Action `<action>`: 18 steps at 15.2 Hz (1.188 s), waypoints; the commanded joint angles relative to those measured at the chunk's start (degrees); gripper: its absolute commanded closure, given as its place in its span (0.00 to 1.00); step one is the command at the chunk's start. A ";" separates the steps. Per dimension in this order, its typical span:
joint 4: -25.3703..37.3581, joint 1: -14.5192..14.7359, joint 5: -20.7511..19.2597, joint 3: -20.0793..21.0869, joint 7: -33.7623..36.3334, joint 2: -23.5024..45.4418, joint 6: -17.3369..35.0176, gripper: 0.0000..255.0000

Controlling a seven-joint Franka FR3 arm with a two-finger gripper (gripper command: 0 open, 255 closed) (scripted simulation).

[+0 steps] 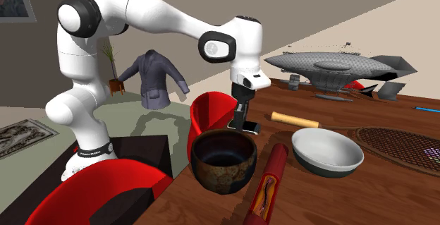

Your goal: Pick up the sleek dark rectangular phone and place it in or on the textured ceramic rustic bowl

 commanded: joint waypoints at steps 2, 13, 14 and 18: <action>1.46 -0.01 -0.13 -0.04 0.11 -0.69 -2.16 1.00; 8.86 -0.08 -0.37 -0.12 0.48 -1.50 -10.35 1.00; 9.63 -0.09 -0.37 -0.13 0.51 -1.50 -11.12 1.00; 12.93 -0.15 -0.38 -0.16 0.61 -1.34 -14.26 1.00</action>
